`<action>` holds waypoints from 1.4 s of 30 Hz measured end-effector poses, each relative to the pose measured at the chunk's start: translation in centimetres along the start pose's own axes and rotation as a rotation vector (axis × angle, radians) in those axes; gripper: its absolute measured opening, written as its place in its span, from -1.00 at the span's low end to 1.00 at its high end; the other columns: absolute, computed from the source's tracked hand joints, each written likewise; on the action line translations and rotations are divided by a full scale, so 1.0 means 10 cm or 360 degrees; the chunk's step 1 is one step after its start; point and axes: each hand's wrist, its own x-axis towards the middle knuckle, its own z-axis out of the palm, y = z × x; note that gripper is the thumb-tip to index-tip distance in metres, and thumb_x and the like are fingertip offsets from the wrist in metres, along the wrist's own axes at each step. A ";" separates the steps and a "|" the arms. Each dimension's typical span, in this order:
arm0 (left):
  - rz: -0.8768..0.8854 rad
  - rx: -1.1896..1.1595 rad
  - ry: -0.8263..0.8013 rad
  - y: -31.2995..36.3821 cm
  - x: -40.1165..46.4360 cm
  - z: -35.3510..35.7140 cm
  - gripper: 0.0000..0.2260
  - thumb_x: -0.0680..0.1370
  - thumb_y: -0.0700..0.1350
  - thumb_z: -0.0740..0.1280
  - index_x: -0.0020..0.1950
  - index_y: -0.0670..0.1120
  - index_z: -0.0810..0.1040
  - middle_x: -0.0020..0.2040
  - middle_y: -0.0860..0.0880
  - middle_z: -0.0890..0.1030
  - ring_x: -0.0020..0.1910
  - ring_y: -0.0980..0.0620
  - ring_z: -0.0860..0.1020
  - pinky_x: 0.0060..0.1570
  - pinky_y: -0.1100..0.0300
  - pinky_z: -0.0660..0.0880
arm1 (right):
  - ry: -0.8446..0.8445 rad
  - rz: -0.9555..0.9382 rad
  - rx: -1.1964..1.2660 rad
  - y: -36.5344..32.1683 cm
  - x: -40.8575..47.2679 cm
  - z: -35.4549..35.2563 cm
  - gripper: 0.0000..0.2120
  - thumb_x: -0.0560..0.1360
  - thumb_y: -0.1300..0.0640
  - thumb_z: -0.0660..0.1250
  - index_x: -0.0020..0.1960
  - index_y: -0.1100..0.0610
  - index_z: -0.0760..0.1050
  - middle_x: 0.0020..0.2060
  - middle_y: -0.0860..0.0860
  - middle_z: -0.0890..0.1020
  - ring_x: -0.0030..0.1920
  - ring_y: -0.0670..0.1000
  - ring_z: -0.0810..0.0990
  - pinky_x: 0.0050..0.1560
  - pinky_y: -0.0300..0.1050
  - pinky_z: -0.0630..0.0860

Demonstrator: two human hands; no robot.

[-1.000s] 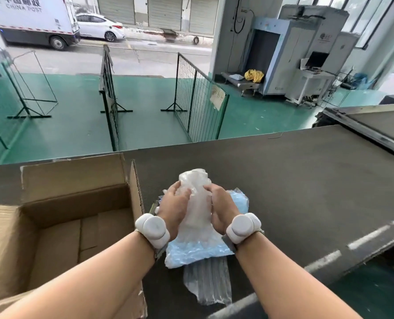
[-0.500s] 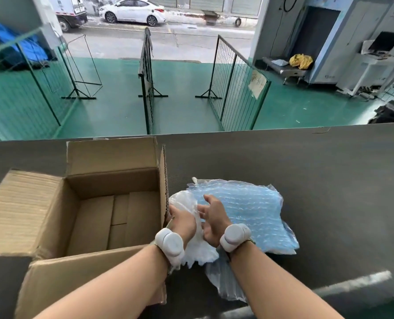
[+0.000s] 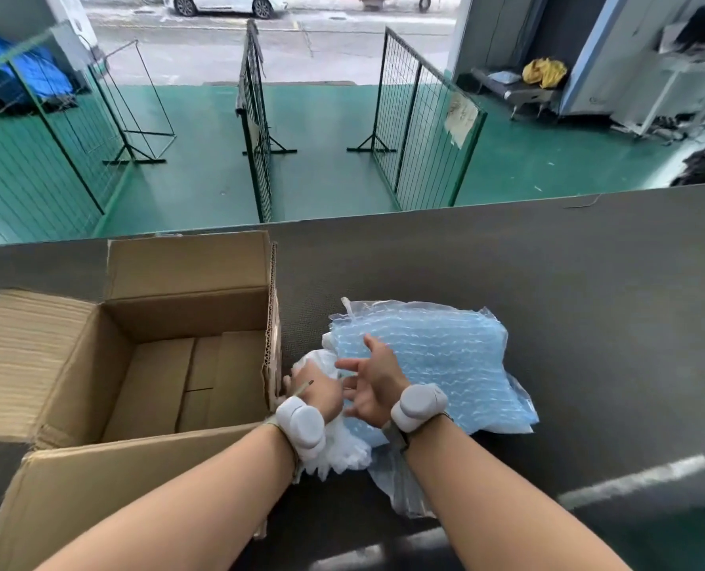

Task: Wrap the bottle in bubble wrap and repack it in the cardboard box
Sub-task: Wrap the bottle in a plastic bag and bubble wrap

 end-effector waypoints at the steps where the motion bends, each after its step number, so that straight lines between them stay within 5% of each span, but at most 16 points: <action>1: 0.0060 -0.0003 0.0014 0.09 -0.02 0.04 -0.57 0.34 0.05 0.21 0.17 0.08 0.59 0.21 -0.07 0.64 0.24 -0.14 0.57 0.26 -0.11 0.50 | -0.0012 -0.0047 0.0027 -0.08 -0.04 -0.04 -0.23 0.59 -0.39 0.00 0.32 0.26 0.50 0.18 0.17 0.56 0.10 0.07 0.58 -0.21 -0.09 0.37; 3: 0.0133 -0.0154 -0.0026 0.42 -0.40 -0.10 -0.58 0.40 -0.10 0.23 0.24 -0.01 0.58 0.24 -0.07 0.63 0.25 -0.15 0.56 0.27 -0.06 0.50 | -0.0002 -0.0119 0.0113 -0.22 -0.11 -0.11 -0.23 0.63 -0.36 -0.03 0.36 0.29 0.49 0.21 0.20 0.50 0.03 0.14 0.54 -0.17 -0.05 0.48; 6: 0.0179 -0.0288 -0.0146 0.71 -0.50 -0.03 -0.60 0.56 -0.28 0.22 0.40 -0.13 0.49 0.30 -0.15 0.58 0.23 -0.14 0.58 0.23 0.07 0.52 | 0.0196 -0.0300 0.0195 -0.38 -0.21 -0.37 -0.38 0.67 -0.28 -0.01 0.10 0.20 0.58 0.18 0.15 0.55 0.04 0.16 0.53 0.04 0.02 0.50; 9: 0.0224 -0.0239 -0.0323 0.81 -0.44 0.13 -0.62 0.58 -0.32 0.19 0.39 -0.19 0.51 0.31 -0.22 0.57 0.25 -0.18 0.57 0.25 0.04 0.51 | 0.0533 -0.0319 0.0153 -0.44 -0.27 -0.75 -0.60 0.68 -0.13 0.08 0.04 0.15 0.52 0.07 0.11 0.53 0.01 0.14 0.46 0.03 0.01 0.43; 12: 0.0283 -0.0113 -0.0492 0.82 -0.48 0.38 -0.69 0.57 -0.34 0.18 0.20 -0.04 0.53 0.13 -0.18 0.57 0.06 -0.06 0.51 0.27 0.00 0.52 | 0.0765 -0.0293 0.0192 -0.38 -0.34 -1.22 -0.71 0.58 0.00 0.18 0.15 0.16 0.52 -0.09 0.09 0.52 -0.08 0.13 0.47 -0.09 0.00 0.42; 16: 0.0337 -0.0003 -0.0600 0.88 -0.51 0.86 -0.76 0.59 -0.35 0.20 0.01 -0.02 0.52 0.00 -0.10 0.56 0.01 -0.02 0.46 0.05 0.20 0.58 | 0.0941 -0.0339 0.0286 -0.17 -0.40 -1.82 -0.57 0.65 0.12 0.17 0.45 0.28 0.44 0.12 0.19 0.52 -0.19 0.10 0.47 0.04 -0.01 0.43; 18: 0.0340 -0.0010 -0.0569 0.89 -0.51 0.94 -0.77 0.59 -0.33 0.26 0.14 -0.12 0.62 0.08 -0.14 0.64 0.07 -0.05 0.54 0.01 0.23 0.54 | 0.1029 -0.0328 0.0233 -0.11 -0.35 -1.94 -0.59 0.61 0.11 0.22 0.34 0.32 0.53 0.23 0.21 0.59 -0.01 0.13 0.56 0.15 0.00 0.52; 21: 0.0432 0.0071 -0.0457 0.88 -0.49 1.00 -0.63 0.53 -0.17 0.37 0.34 -0.12 0.58 0.20 -0.15 0.65 0.16 -0.14 0.61 0.23 0.02 0.54 | 0.1216 -0.0275 0.0257 -0.08 -0.26 -2.07 -0.76 0.51 0.09 0.28 -0.16 0.26 0.57 0.11 0.20 0.68 0.07 0.24 0.66 0.19 0.11 0.61; 24: 0.0669 0.0418 -0.0586 0.91 -0.56 1.17 -0.55 0.46 -0.01 0.49 0.34 -0.02 0.55 0.27 -0.05 0.60 0.25 -0.09 0.56 0.31 0.04 0.48 | 0.1288 -0.0221 0.0440 -0.03 -0.23 -2.29 -0.77 0.47 0.17 0.33 -0.01 0.33 0.56 0.02 0.17 0.67 0.00 0.22 0.65 -0.02 0.00 0.56; 27: 0.0842 0.0917 -0.0707 0.86 -0.56 1.27 -0.33 0.35 0.18 0.55 0.41 0.10 0.44 0.39 0.02 0.44 0.42 -0.08 0.35 0.38 0.00 0.36 | 0.1155 -0.0255 0.0513 0.07 -0.21 -2.37 -0.47 0.41 0.09 0.33 0.32 0.31 0.53 0.11 0.17 0.68 -0.04 0.19 0.67 0.11 0.07 0.64; 31: 0.1115 0.1322 -0.0591 0.69 -0.43 1.31 -0.30 0.37 0.03 0.50 0.47 0.09 0.34 0.42 0.03 0.34 0.41 -0.14 0.33 0.30 -0.04 0.43 | 0.0989 -0.0177 0.0384 0.14 -0.18 -2.40 -0.52 0.65 0.06 0.20 0.48 0.30 0.39 0.43 0.28 0.52 0.07 0.15 0.57 0.05 0.05 0.56; 34: 0.1115 0.1149 -0.0604 0.65 -0.34 1.27 -0.44 0.47 -0.05 0.43 0.45 0.02 0.40 0.40 -0.03 0.40 0.38 -0.15 0.39 0.32 0.04 0.42 | 0.0961 -0.0138 0.0366 0.13 -0.12 -2.39 -0.41 0.65 -0.16 0.18 0.51 0.23 0.39 0.49 0.24 0.47 0.42 0.25 0.52 0.37 0.17 0.48; 37: 0.0981 0.0846 -0.0630 0.70 -0.21 1.21 -0.57 0.50 -0.14 0.39 0.38 -0.06 0.51 0.35 -0.06 0.54 0.34 -0.09 0.51 0.35 0.12 0.41 | 0.1040 -0.0199 0.0349 0.10 -0.14 -2.32 -0.21 0.58 -0.41 0.07 0.50 0.18 0.44 0.48 0.16 0.49 0.48 0.20 0.44 0.54 0.10 0.32; 40: 0.0808 0.0681 -0.0652 0.76 -0.07 1.03 -0.62 0.51 -0.17 0.38 0.33 -0.07 0.57 0.26 -0.04 0.63 0.26 -0.04 0.58 0.27 0.21 0.43 | 0.0909 -0.0273 0.0431 0.08 -0.26 -2.12 -0.19 0.53 -0.52 -0.01 0.51 0.02 0.42 0.48 0.05 0.49 0.50 0.17 0.43 0.50 0.11 0.34; 42: 0.0737 0.0632 -0.0674 0.74 0.02 0.95 -0.71 0.50 -0.05 0.44 0.22 0.02 0.63 0.12 0.01 0.69 0.13 0.00 0.62 0.21 0.16 0.48 | 0.0727 -0.0234 0.0567 0.08 -0.28 -2.04 -0.15 0.45 -0.61 -0.02 0.47 -0.07 0.44 0.40 0.05 0.56 0.42 0.19 0.50 0.27 0.13 0.46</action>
